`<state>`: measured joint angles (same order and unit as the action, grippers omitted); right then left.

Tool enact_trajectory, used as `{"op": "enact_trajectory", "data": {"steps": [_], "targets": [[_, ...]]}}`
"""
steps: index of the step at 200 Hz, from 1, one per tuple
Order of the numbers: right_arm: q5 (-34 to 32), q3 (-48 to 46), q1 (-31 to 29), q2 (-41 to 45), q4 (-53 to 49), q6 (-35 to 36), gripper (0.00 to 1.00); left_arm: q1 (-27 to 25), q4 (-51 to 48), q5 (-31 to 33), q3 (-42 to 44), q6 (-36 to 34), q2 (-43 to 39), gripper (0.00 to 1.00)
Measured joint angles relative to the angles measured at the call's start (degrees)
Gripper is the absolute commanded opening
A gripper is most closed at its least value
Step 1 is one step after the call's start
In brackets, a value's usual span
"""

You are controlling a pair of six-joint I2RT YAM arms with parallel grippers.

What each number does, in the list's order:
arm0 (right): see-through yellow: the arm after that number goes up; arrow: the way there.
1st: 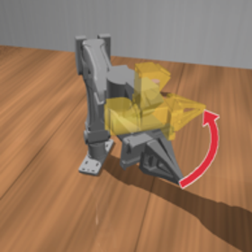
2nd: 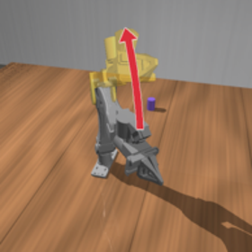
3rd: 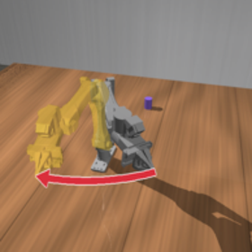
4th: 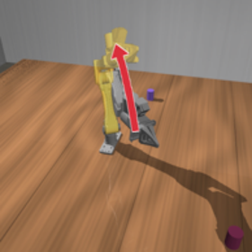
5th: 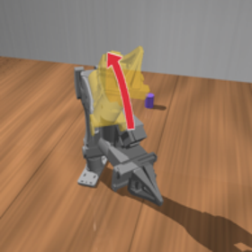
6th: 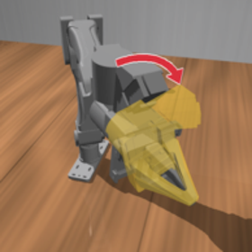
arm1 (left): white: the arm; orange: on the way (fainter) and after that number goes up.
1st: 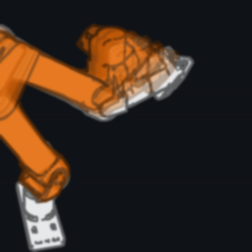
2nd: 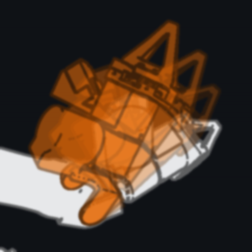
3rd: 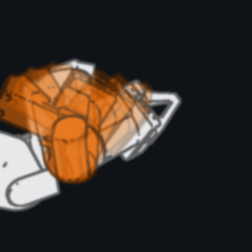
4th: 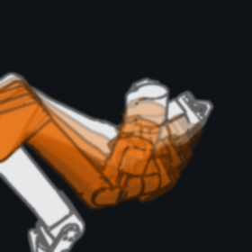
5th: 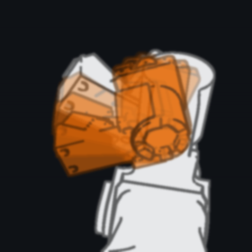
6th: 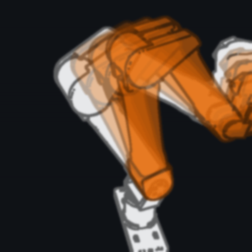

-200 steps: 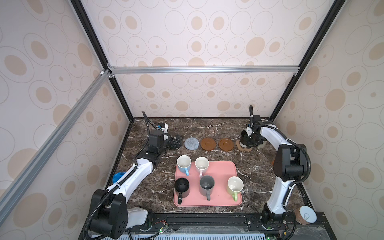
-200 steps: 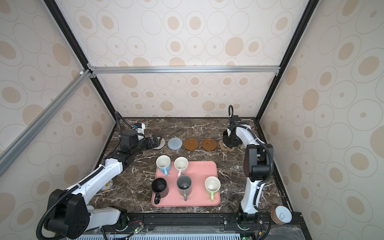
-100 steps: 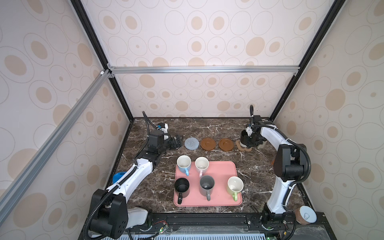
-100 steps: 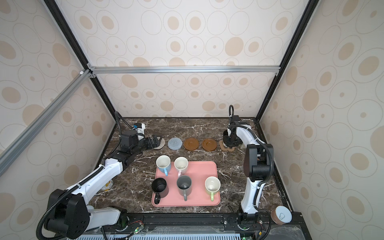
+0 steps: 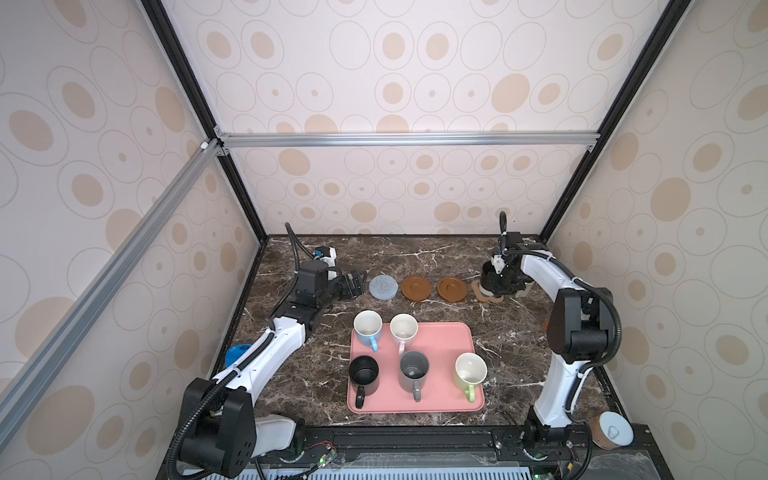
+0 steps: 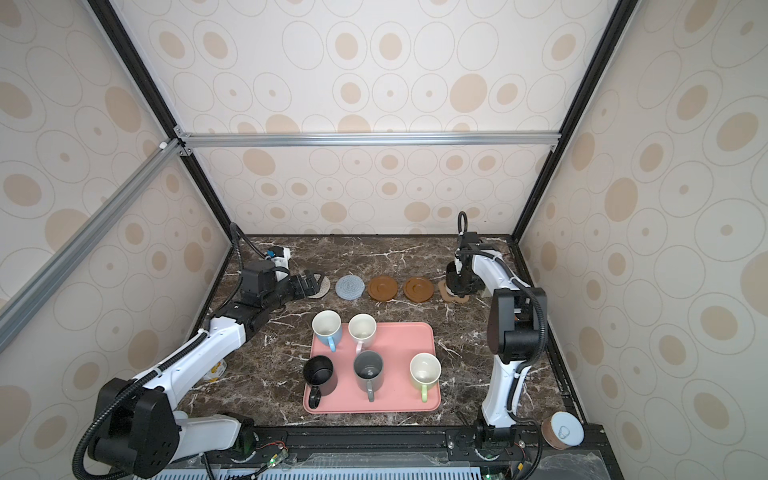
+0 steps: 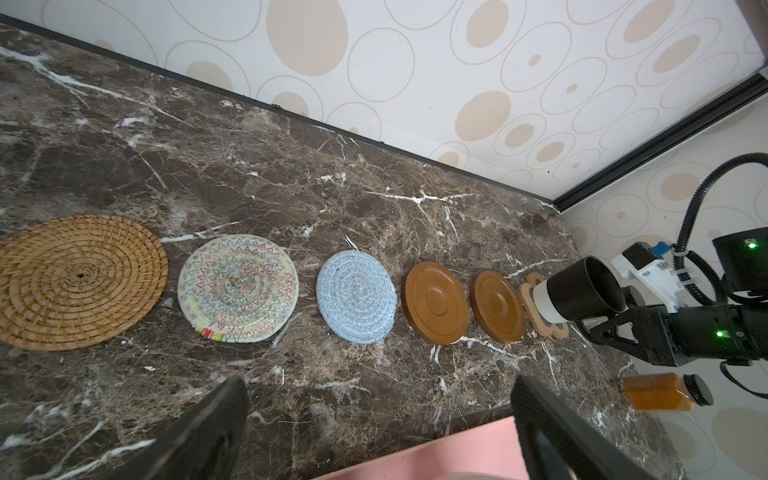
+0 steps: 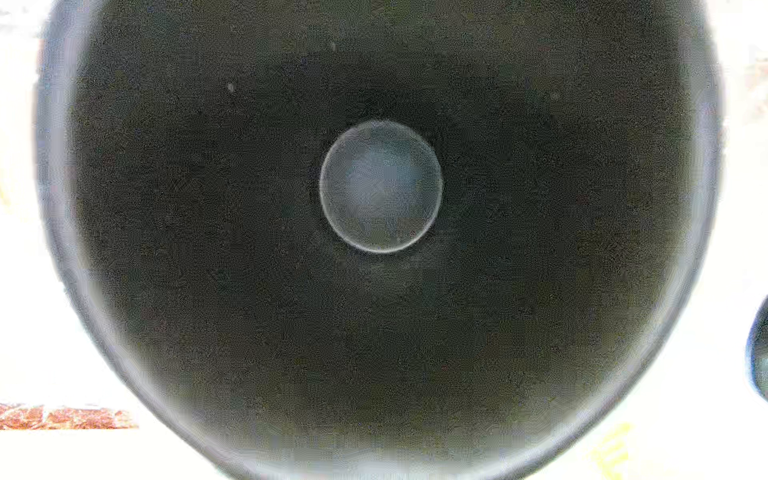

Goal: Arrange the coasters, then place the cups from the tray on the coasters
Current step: 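Lower the held black mug down onto the cork paw coaster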

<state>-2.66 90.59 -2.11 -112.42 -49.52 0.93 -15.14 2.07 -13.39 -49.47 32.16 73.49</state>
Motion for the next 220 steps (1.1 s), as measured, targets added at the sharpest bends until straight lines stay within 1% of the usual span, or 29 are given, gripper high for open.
{"op": "enact_trajectory", "data": {"steps": [21,38,77,92,138,197,220], "targets": [[-0.02,-0.07,0.00,0.00,0.04,0.00,0.11,0.00,-0.02,0.02,0.09,-0.02,0.00,1.00],[-0.02,-0.07,0.00,0.00,0.04,0.00,0.15,0.00,-0.02,0.02,0.13,0.00,0.00,1.00],[-0.13,-0.28,0.00,0.00,0.22,-0.02,0.18,0.00,-0.02,0.02,0.20,0.00,0.00,1.00],[-0.13,-0.37,0.04,0.00,0.28,-0.13,0.21,0.00,-0.02,0.02,0.20,0.00,0.00,1.00],[-0.15,-0.59,0.15,0.00,1.22,-0.35,0.39,0.00,0.00,0.02,0.22,0.00,0.00,1.00],[-0.13,-0.63,0.20,0.15,1.11,-0.83,0.54,0.00,0.00,0.02,0.22,0.00,0.00,1.00],[-0.11,-0.90,0.20,0.85,0.87,-0.96,0.58,0.00,0.00,0.02,0.22,0.00,0.00,1.00]]}}
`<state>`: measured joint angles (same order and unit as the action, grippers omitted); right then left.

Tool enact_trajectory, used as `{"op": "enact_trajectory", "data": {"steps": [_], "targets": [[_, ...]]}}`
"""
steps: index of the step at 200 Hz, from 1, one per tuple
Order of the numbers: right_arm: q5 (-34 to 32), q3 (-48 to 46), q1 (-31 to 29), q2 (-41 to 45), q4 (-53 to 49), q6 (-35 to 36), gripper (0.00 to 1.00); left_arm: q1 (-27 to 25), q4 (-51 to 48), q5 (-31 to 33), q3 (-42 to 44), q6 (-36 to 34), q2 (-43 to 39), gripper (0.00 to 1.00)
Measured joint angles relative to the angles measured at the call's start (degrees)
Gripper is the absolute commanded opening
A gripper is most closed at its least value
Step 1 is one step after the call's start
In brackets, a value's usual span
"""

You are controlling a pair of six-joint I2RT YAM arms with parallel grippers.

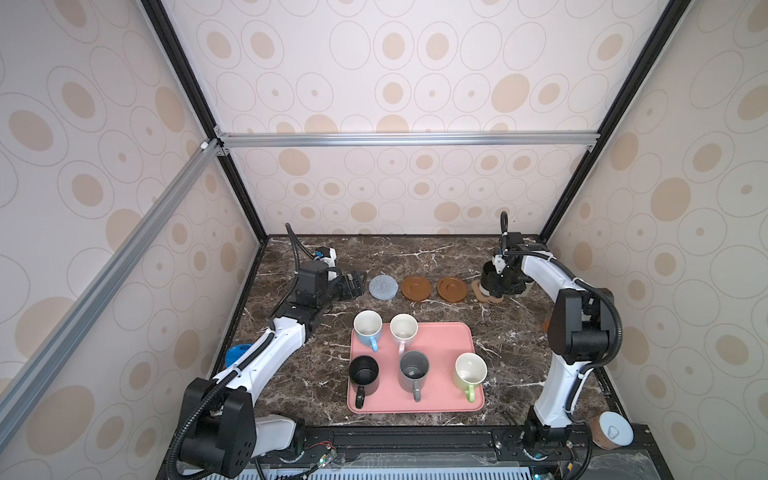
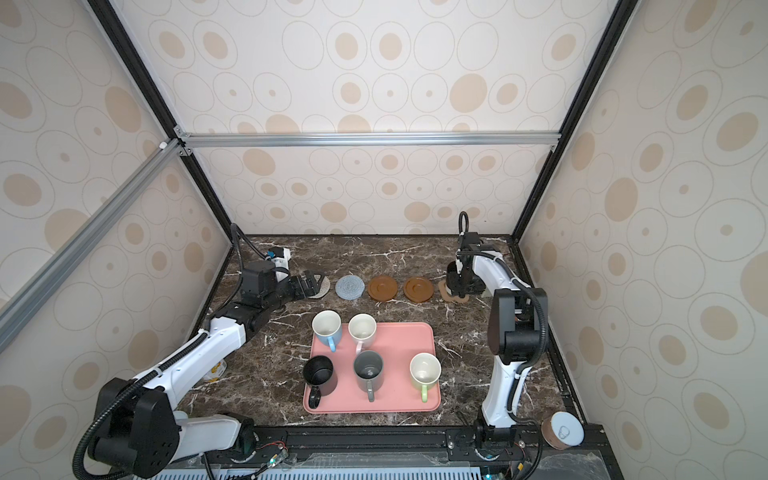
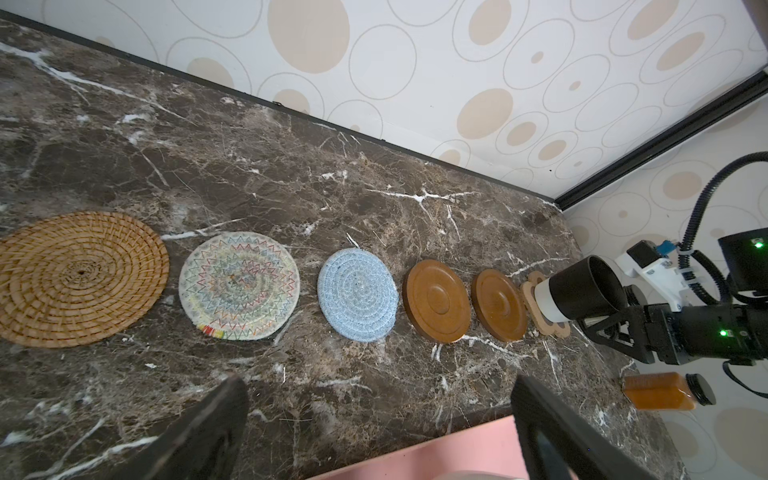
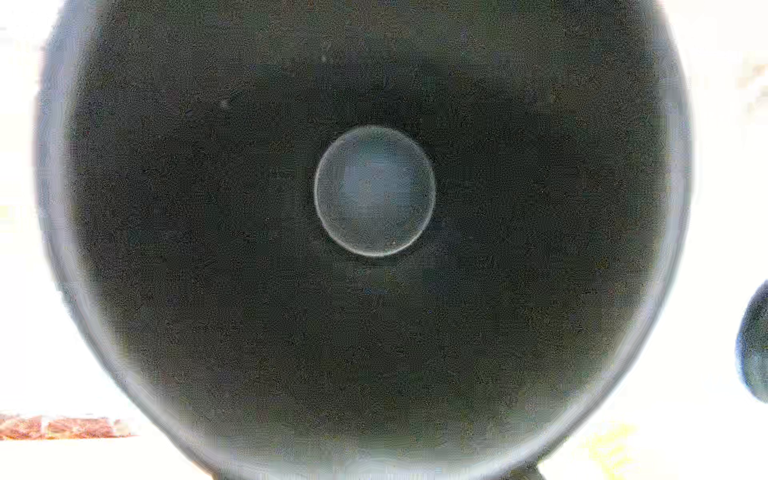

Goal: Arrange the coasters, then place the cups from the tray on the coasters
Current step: 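Lower the held black mug down onto the cork paw coaster, then open the right gripper and lift it off the black mug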

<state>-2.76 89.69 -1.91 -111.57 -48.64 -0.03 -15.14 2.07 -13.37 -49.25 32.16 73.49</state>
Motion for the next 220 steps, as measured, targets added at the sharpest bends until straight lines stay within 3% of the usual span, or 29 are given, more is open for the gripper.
{"op": "enact_trajectory", "data": {"steps": [135,220], "targets": [[3.02,1.51,-0.74,10.43,-7.23,-5.11,0.62,0.00,0.00,0.00,0.00,0.00,0.00,1.00],[4.20,3.80,-11.39,17.81,-11.85,-11.52,0.63,0.00,0.00,0.02,0.00,0.04,0.00,1.00]]}}
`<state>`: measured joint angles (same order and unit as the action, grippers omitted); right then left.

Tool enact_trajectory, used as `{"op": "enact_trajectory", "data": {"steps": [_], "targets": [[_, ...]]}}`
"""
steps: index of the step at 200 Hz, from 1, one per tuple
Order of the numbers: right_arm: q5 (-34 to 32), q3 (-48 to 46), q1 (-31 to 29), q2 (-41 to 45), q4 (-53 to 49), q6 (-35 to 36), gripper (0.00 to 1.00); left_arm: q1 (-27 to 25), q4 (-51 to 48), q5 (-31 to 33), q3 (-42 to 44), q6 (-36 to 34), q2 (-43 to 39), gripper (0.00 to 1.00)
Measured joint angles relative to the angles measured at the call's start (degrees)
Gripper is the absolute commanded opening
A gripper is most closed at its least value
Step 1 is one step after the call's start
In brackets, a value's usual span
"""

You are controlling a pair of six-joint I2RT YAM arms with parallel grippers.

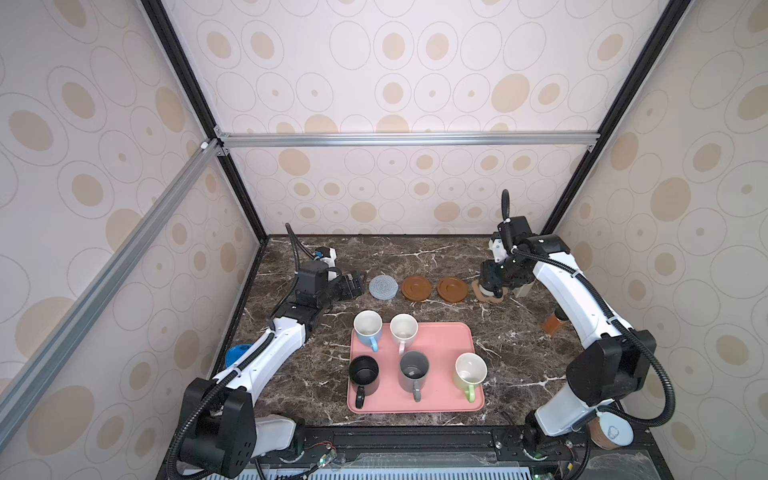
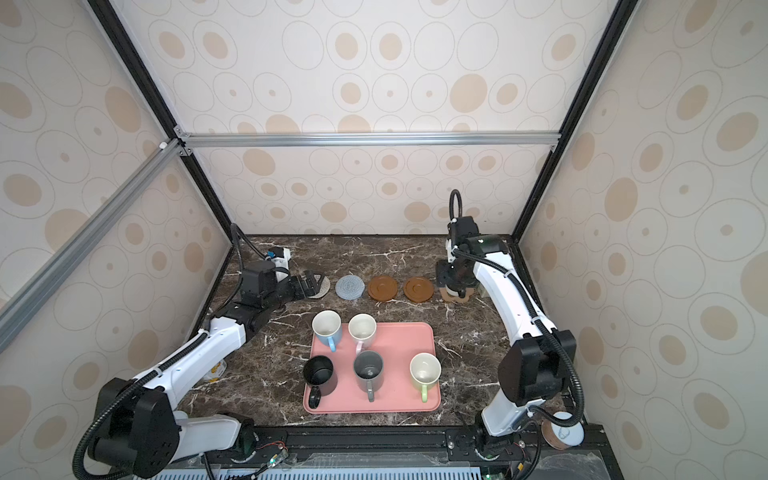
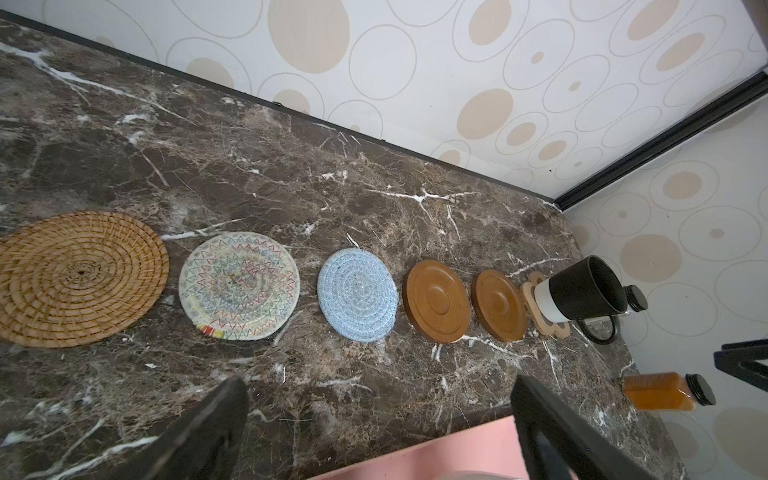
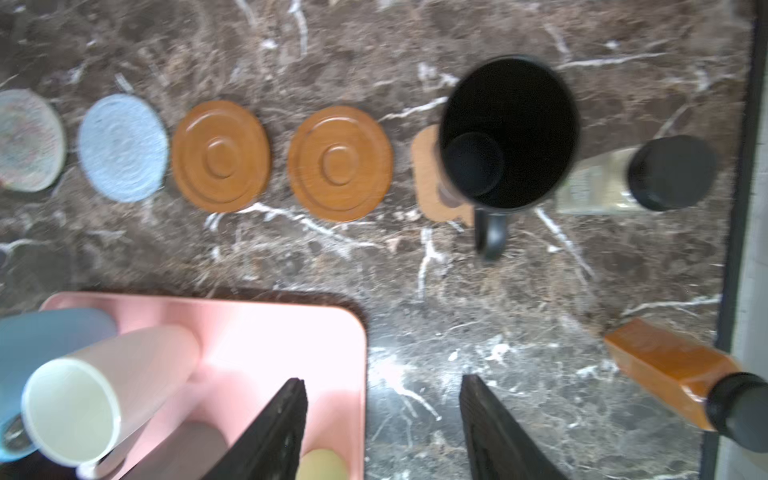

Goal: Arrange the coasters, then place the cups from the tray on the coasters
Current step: 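Open the right gripper and lift it off the black mug, then swing the right gripper back over the white mug on the pink tray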

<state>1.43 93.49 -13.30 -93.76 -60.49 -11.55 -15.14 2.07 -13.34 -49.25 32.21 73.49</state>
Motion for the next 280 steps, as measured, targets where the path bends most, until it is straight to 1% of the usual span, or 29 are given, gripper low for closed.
{"op": "enact_trajectory", "data": {"steps": [69,104,139,168,280], "targets": [[0.11,0.15,-16.09,-0.74,-0.87,-5.95,0.64,0.00,0.02,0.00,0.00,0.52,0.13,1.00],[0.13,0.15,-22.12,-2.29,-1.03,-8.74,0.65,0.00,0.04,-0.02,0.00,1.29,0.24,1.00],[0.55,0.02,-26.82,-3.58,-0.70,-11.54,0.66,0.00,0.20,0.00,0.00,1.77,0.57,1.00],[0.83,-0.31,-29.40,-4.79,-0.55,-13.03,0.66,0.00,0.39,-0.02,0.00,2.14,0.94,1.00],[2.05,-0.50,-33.44,-8.44,0.31,-15.65,0.67,0.00,0.52,-0.02,0.04,2.97,1.11,1.00]]}}
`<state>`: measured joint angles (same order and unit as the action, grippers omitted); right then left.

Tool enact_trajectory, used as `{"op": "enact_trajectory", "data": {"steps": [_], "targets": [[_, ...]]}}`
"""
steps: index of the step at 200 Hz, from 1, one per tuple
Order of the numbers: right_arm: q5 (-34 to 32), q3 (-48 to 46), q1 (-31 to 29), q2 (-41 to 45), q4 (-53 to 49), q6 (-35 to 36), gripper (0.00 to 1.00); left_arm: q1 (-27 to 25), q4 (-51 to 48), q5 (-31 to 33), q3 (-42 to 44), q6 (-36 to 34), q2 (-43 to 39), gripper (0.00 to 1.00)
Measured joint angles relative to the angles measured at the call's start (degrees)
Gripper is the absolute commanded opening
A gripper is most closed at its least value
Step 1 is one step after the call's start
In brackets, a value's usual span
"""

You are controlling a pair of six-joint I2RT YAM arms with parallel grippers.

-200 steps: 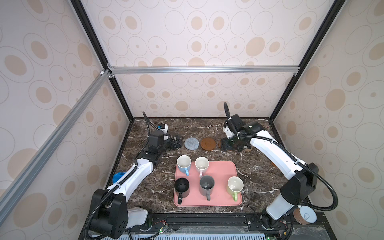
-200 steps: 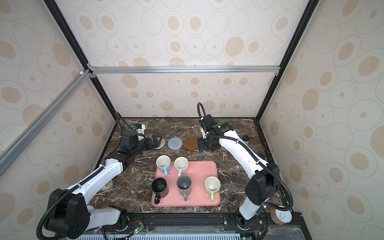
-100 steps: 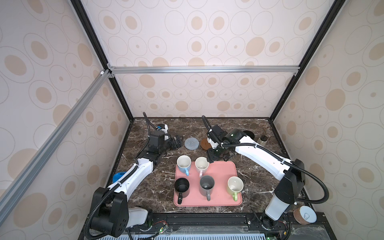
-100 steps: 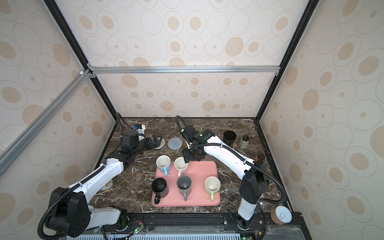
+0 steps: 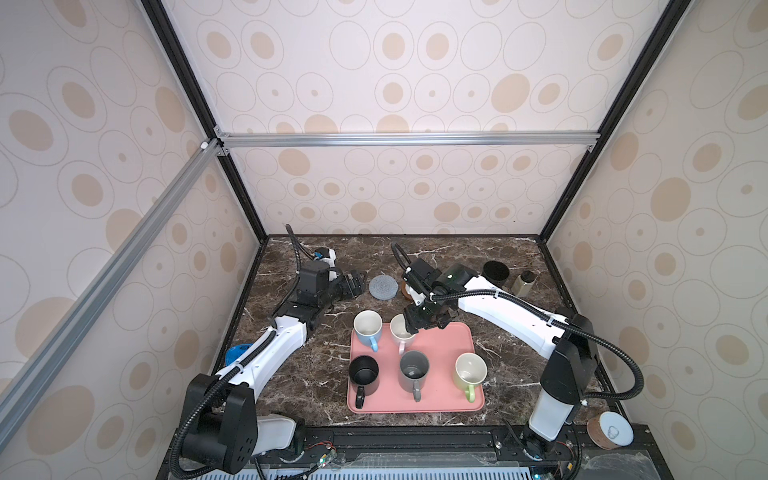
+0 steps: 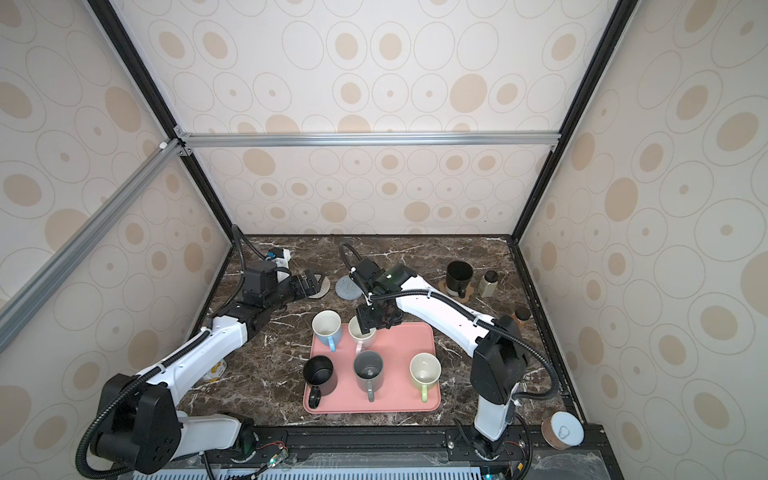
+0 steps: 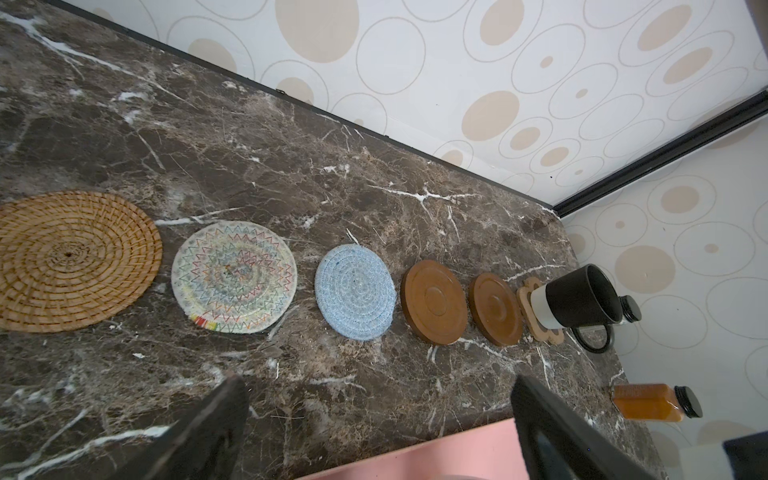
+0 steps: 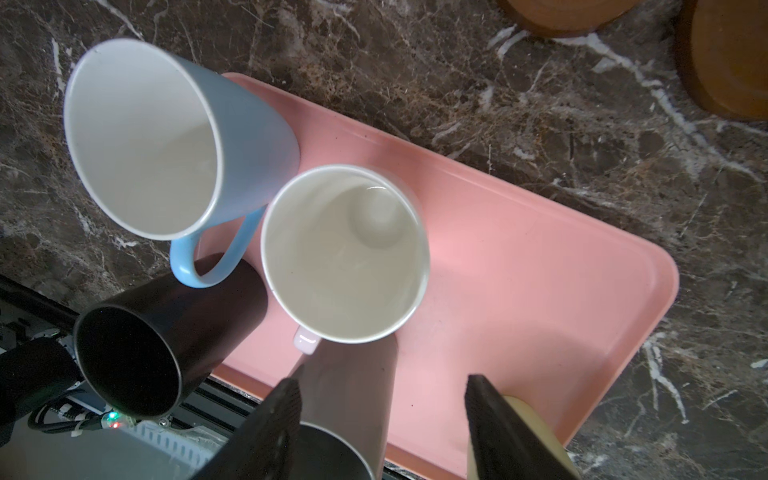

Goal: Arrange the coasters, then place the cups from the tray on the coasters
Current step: 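Swing the right gripper back over the white mug on the pink tray, then lower the open right gripper onto the white mug's rim and close it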

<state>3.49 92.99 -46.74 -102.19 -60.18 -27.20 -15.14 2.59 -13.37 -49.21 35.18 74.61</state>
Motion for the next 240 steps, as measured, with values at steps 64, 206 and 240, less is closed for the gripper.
{"op": "enact_trajectory", "data": {"steps": [64,206,240], "targets": [[0.81,0.00,-2.36,-2.23,0.13,-1.01,0.67,0.00,0.04,0.00,0.00,0.02,0.07,1.00],[1.07,-1.07,-3.43,-4.79,-0.17,-1.51,0.67,0.00,0.90,-0.02,0.02,0.04,0.28,1.00],[1.01,-1.09,-3.56,-5.77,-0.17,-1.88,0.67,0.00,1.22,-0.02,0.35,0.04,0.28,1.00]]}}
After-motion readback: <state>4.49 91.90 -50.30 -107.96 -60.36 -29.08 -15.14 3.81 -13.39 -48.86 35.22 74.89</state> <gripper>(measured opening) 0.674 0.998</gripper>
